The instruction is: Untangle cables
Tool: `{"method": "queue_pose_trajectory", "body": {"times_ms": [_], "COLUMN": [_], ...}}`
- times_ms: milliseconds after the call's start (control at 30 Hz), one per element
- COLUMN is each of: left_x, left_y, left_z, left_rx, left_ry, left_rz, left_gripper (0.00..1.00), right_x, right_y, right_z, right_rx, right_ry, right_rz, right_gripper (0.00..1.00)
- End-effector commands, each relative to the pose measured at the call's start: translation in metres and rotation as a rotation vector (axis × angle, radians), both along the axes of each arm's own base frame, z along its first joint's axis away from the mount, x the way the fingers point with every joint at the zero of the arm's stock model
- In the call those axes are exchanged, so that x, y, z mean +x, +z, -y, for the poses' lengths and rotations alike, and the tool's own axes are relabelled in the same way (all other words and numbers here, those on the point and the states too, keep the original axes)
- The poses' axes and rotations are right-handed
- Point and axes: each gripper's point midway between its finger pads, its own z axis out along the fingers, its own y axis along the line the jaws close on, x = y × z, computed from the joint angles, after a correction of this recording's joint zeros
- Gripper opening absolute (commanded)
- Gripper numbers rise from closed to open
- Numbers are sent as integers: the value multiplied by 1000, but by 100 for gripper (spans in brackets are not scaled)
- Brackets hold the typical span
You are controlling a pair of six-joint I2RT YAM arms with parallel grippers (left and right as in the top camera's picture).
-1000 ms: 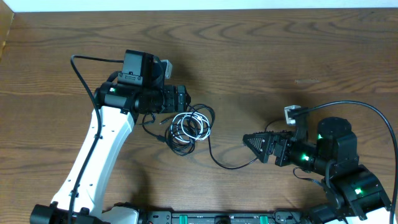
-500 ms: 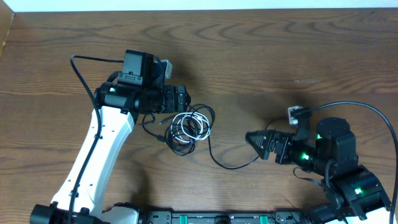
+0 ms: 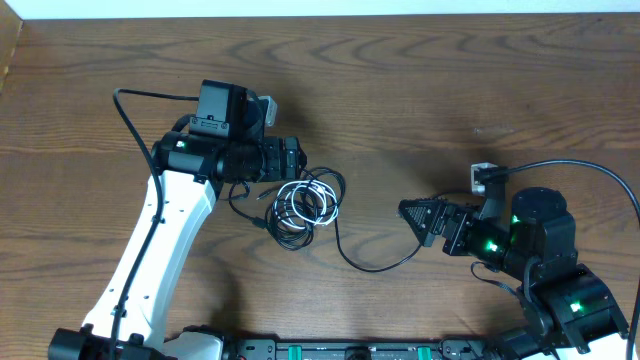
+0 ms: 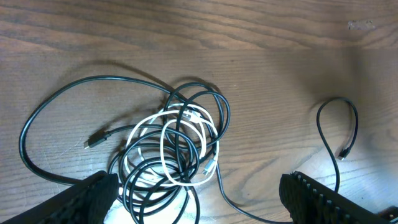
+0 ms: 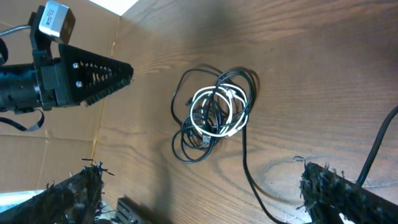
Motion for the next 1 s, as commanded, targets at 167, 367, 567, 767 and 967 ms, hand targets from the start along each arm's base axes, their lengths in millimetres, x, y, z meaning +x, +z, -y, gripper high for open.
{"method": "queue_pose_trajectory", "body": {"times_ms": [167, 367, 567, 767, 967], "left_x": [2, 2, 2, 2, 2], "left_y": [9, 9, 9, 9, 9], "left_z": [1, 1, 1, 1, 1], "left_rx": [-11, -11, -11, -11, -11], "left_ry": [-12, -12, -12, -12, -12], "left_rz": [26, 26, 26, 26, 26], "left_gripper": [88, 88, 88, 88, 88], "right_x": [3, 4, 7, 1, 3], "right_y": [4, 4, 2, -9, -29], "right_z": [2, 2, 7, 11, 30], "right_rx": [8, 4, -69, -132, -229], "right_ry": [-18, -24, -4, 21, -60], "right_rz": [8, 10, 76, 66, 7], "right_gripper": [99, 99, 99, 99, 99]}}
